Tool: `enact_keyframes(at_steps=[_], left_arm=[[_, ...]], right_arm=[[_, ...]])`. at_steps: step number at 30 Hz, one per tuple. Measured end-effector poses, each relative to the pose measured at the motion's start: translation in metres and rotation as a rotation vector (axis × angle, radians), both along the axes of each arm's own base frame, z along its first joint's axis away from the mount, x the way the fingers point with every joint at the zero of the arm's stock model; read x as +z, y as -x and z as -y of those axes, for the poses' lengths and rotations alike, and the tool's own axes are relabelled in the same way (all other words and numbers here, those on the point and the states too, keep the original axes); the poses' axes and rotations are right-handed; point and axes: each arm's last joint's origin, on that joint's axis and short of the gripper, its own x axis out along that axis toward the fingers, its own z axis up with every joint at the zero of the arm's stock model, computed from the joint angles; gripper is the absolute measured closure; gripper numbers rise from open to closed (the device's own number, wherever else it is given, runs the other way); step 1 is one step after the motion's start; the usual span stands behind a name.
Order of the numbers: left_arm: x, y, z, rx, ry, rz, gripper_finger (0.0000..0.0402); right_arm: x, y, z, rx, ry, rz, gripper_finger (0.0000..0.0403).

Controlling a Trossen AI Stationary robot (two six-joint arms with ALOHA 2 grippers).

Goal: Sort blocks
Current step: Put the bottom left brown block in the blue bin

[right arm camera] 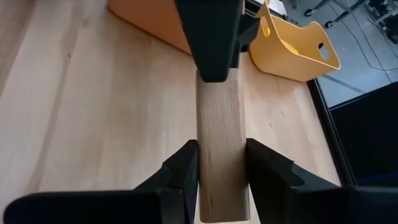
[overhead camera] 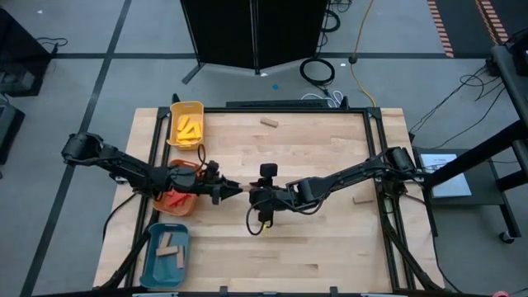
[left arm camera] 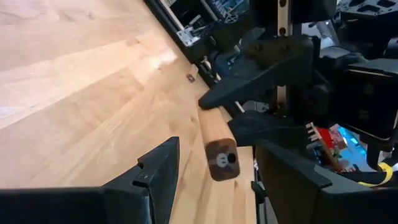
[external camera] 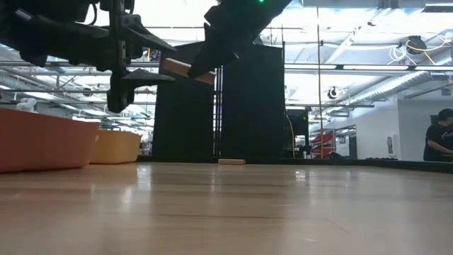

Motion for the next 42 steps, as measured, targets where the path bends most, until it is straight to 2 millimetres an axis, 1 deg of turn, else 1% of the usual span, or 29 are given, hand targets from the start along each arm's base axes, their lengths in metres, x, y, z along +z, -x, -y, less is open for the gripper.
enact_keyframes(at_steps=[6,12,20,26,42], left_arm=[[0.000,0.000,-0.001,0.027,-0.007,0.001,0.0194],[0.000,0.000,-0.002,0.070,-0.056,0.008,0.0194],[0.000,0.000,-0.003,0.072,-0.056,0.006,0.0199],[0.000,-0.001,-0.006,0.075,-0.053,0.005,0.0240],[0.000,-0.001,-0.006,0.057,-0.024,0.001,0.0342]], right_arm=[[0.001,-0.003,0.009,-0.014,-0.002,0.016,0.0303],[0.001,-0.005,0.017,-0.006,-0.036,0.015,0.0303],[0.002,-0.006,0.017,-0.005,-0.036,0.029,0.0303],[0.002,-0.006,0.016,-0.004,-0.037,0.031,0.0303],[0.002,-0.006,0.017,0.001,-0.018,0.022,0.0301]])
